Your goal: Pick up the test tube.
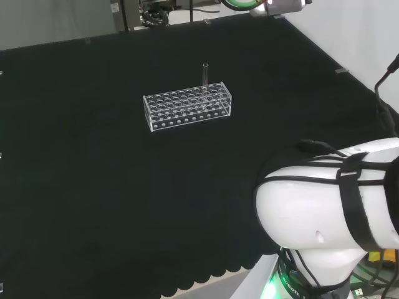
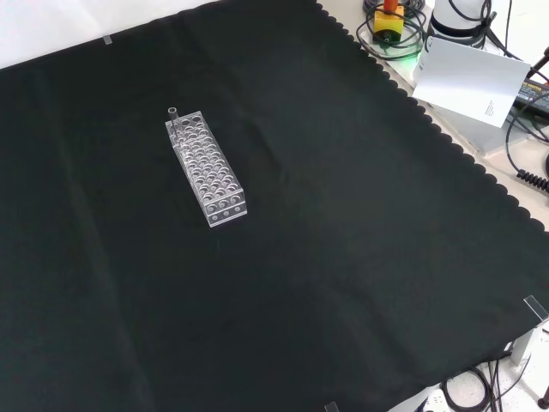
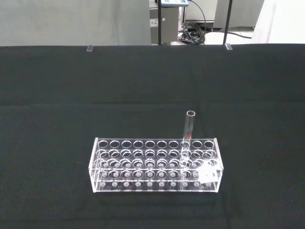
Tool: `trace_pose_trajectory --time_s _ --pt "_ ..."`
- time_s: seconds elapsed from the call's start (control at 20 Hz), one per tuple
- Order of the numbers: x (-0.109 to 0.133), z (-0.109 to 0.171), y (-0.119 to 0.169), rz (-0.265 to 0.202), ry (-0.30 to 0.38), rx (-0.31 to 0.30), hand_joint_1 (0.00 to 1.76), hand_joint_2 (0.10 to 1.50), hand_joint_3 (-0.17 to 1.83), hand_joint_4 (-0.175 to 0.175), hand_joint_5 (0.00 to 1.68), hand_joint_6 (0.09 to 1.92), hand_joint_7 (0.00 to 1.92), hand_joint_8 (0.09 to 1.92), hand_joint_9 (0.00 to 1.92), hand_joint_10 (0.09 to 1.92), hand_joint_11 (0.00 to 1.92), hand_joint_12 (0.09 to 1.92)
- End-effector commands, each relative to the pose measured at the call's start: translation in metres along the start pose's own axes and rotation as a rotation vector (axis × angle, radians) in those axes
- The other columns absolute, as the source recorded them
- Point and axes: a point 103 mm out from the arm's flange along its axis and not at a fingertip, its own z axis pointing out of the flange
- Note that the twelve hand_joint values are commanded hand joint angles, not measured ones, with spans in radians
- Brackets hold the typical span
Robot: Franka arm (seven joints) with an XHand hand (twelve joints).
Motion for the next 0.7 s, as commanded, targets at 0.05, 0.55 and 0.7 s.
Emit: trace_pose_trajectory --time_s 0.05,0.55,0.7 --pt "0.000 0.001 0.002 -0.001 -0.006 -0.006 0.64 1.03 -0.12 -0.011 0.04 0.09 0.00 0.38 0.00 0.63 0.00 1.28" --pt "0.012 0.021 0.039 -0.045 0.018 0.049 0.57 1.06 -0.11 -0.022 0.00 0.09 0.00 0.36 0.00 0.58 0.00 1.25" --pt "0.015 0.031 0.055 -0.057 0.021 0.081 0.57 1.06 -0.11 -0.023 0.00 0.09 0.00 0.38 0.00 0.61 0.00 1.27"
